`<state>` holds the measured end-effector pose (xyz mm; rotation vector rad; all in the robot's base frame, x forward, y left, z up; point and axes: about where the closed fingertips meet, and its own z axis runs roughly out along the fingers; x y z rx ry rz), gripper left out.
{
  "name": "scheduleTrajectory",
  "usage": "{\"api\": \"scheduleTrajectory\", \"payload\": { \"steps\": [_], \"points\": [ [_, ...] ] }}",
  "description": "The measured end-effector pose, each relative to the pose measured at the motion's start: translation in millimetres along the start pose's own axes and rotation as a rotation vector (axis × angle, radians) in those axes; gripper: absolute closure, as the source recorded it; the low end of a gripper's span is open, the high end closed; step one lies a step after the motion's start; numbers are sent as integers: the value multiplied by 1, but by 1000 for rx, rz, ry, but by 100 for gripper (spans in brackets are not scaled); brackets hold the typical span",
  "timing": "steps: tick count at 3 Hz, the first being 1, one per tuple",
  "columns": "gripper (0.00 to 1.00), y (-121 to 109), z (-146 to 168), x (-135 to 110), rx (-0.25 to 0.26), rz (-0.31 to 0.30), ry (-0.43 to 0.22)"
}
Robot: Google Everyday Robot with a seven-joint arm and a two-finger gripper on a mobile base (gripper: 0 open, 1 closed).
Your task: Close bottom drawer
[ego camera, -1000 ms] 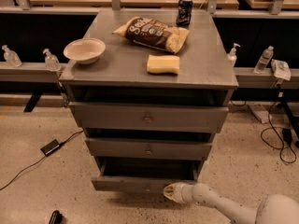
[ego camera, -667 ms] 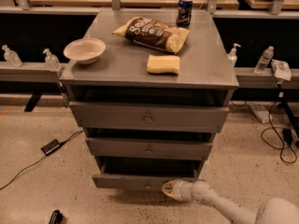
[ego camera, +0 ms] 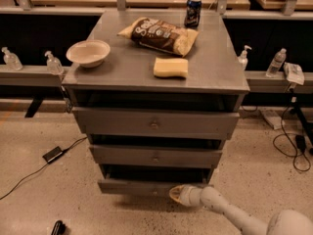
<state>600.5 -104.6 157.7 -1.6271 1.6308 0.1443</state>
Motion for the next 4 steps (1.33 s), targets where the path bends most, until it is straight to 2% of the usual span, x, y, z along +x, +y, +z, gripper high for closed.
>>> {"api": "scheduleTrajectory", "payload": {
  "steps": [1,2,3,4],
  "points": [
    [100,2,-1,0,0,0,0],
    [100,-29,7,1,47,-17,-13],
    [100,-29,6,0,50,-19,-14],
    [100,-58,16,0,92,-44,-21]
  ]
}}
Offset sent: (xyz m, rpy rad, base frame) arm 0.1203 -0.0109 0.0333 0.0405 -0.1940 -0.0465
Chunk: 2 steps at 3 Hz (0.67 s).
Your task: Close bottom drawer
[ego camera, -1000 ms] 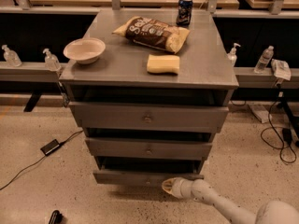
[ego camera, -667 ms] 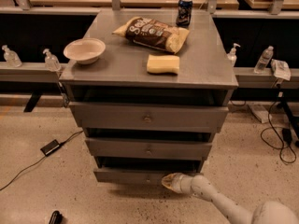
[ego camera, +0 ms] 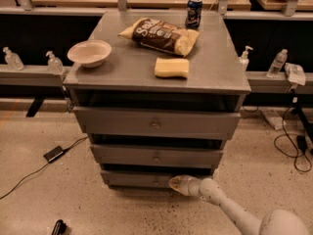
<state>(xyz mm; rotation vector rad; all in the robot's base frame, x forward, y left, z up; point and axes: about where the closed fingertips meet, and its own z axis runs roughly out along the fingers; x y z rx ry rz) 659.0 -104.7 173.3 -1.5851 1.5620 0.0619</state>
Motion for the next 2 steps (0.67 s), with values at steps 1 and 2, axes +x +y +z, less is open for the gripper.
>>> {"api": "scheduleTrajectory", "payload": {
  "steps": [1,2],
  "points": [
    [100,0,0,0,0,-1,-3],
    [100,-5,2,-1,-4,-22,-52]
  ]
}}
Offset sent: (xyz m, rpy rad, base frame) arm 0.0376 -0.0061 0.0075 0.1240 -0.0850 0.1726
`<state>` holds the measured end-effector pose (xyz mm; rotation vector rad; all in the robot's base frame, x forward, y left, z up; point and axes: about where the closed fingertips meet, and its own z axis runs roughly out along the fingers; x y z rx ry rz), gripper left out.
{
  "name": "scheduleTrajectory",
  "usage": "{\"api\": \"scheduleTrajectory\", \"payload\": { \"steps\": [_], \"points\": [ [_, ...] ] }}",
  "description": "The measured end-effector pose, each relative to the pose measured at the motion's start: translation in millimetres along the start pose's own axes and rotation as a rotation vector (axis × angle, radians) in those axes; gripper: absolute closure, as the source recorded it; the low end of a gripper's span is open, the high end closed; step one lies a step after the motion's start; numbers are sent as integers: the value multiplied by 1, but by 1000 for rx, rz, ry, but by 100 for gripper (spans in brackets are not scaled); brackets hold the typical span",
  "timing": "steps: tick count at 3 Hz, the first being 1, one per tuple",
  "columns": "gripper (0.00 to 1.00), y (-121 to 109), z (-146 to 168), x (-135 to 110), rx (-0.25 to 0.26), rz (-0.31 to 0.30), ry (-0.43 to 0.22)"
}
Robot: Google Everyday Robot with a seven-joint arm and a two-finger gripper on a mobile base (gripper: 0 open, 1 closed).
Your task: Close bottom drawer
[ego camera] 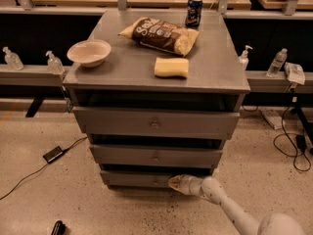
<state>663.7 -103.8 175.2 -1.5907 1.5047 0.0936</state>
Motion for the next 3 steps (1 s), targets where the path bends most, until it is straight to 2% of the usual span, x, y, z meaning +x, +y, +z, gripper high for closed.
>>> {"api": "scheduleTrajectory", "payload": {
  "steps": [1,2,3],
  "points": [
    [100,3,-1,0,-3,-1,-4],
    [100,28,-16,4,-46,-22,-80],
    [100,53,-33,26,-58,-44,-165]
  ]
}}
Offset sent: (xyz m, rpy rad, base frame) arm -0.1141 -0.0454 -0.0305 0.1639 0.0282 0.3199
